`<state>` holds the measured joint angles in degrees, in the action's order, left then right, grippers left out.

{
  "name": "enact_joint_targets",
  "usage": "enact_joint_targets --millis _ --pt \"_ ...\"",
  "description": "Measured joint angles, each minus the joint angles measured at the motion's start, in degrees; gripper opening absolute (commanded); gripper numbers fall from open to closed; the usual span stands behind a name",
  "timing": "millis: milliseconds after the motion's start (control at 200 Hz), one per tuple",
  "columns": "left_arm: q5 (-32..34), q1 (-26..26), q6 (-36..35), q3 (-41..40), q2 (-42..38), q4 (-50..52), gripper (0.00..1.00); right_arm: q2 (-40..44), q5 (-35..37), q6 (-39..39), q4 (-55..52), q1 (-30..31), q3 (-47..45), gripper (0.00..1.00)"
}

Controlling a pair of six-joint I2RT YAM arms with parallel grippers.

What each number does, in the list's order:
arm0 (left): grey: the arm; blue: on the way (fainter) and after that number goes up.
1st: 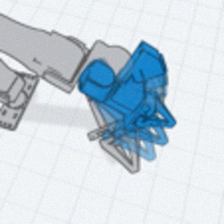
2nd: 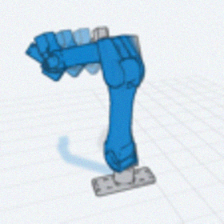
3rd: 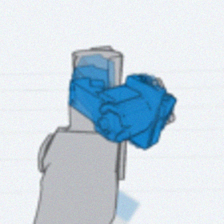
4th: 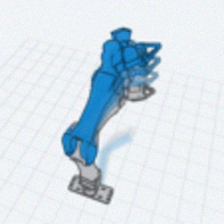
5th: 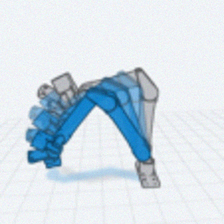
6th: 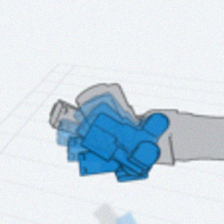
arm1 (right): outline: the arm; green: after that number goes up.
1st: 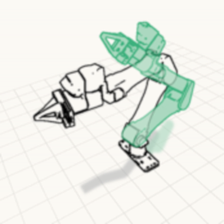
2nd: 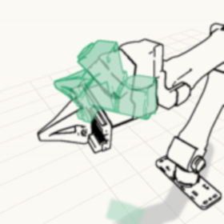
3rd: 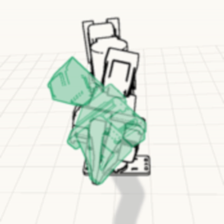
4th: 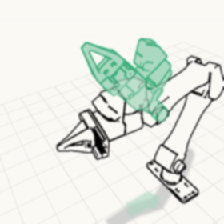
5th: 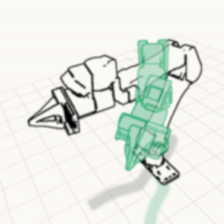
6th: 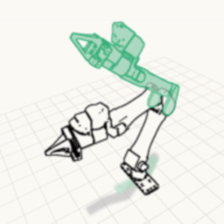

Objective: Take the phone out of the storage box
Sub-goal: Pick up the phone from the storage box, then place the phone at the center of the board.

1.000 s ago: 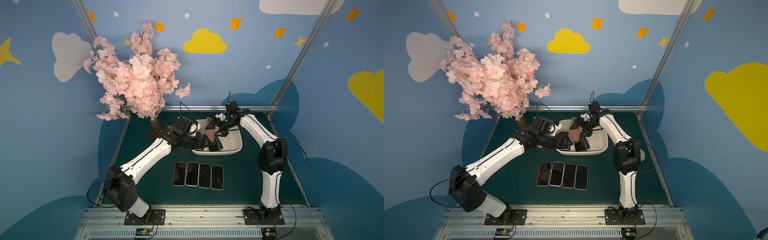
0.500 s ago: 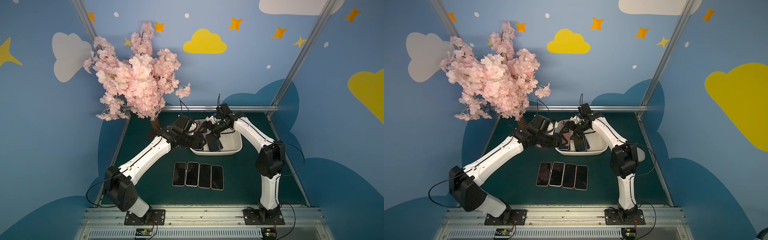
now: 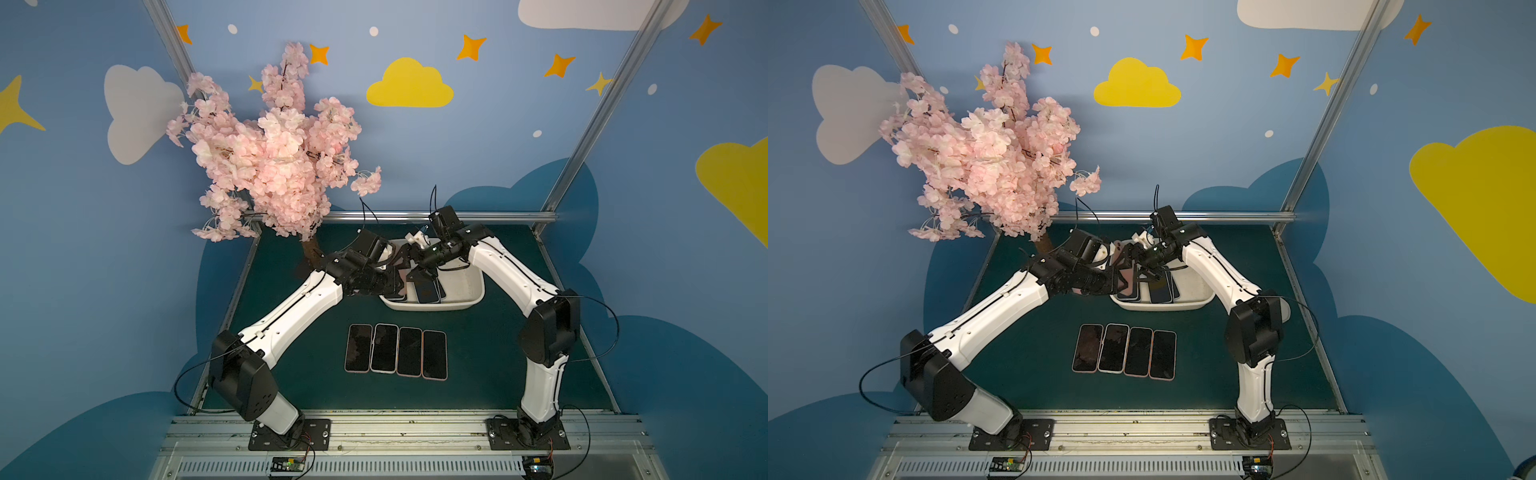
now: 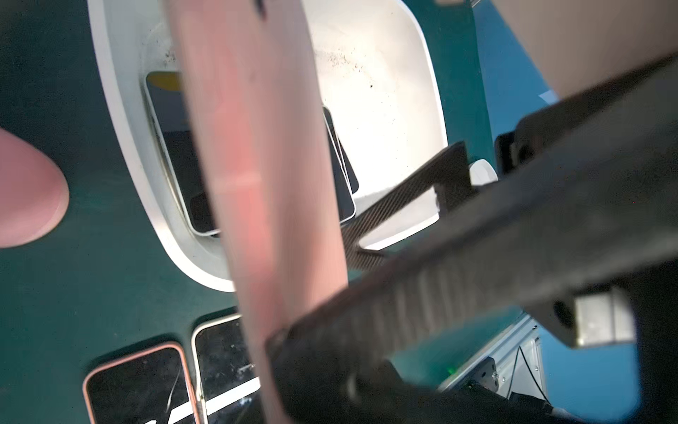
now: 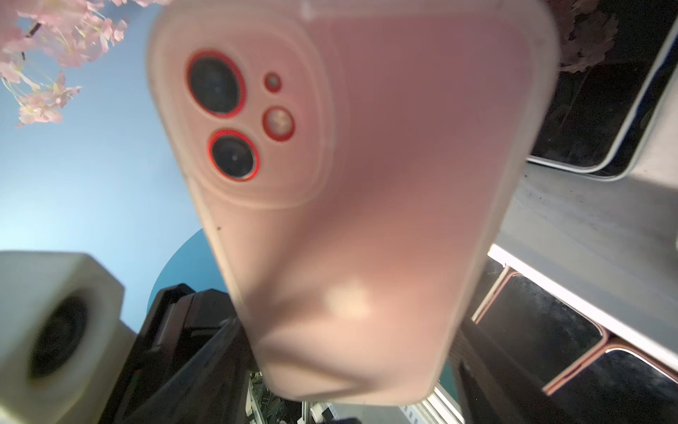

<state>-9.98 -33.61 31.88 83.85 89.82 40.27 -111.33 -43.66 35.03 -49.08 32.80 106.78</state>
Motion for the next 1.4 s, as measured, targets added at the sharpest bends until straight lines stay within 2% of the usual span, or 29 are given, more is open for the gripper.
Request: enact_joint_targets --millis 175,481,501,516,736,911,1166,1277,1402 --pt "0.0 0.1 0.8 0.0 0.1 1.0 0.12 1.2 -0.9 0.0 0.2 0.2 -1.8 0.67" --pt "-0.7 0.3 1.6 -1.0 -1.9 0.5 0.09 1.8 -2.5 -0.3 0.9 0.2 -2.0 0.89" --pt "-0.5 0.3 1.6 -1.2 -2.2 0.5 0.08 1.8 -2.6 -0.3 0.9 0.3 -2.0 0.97" --pt "-0.4 0.2 1.6 -1.4 -2.4 0.6 0.08 1.8 -2.6 -0.3 0.9 0.3 -2.0 0.98" --pt "2.0 -0.1 0.9 -6.7 -8.3 5.3 0.07 2.8 -2.5 0.3 0.9 0.5 -2.0 0.99" --pt "6.8 -1.0 0.7 -8.6 -13.9 13.1 0.07 4.2 -2.5 0.3 0.9 -0.5 -2.0 0.99" --pt "17.3 -7.6 3.1 -11.7 -22.8 28.6 0.08 6.6 -2.7 -0.3 1.0 -3.2 -3.2 0.99" --pt "21.1 -9.8 5.2 -13.7 -22.9 34.9 0.07 6.8 -2.8 -0.7 1.1 -4.0 -4.4 0.99" --pt "25.6 -11.7 6.6 -14.3 -18.1 41.3 0.06 6.8 -3.0 -1.0 1.1 -4.3 -5.6 0.99"
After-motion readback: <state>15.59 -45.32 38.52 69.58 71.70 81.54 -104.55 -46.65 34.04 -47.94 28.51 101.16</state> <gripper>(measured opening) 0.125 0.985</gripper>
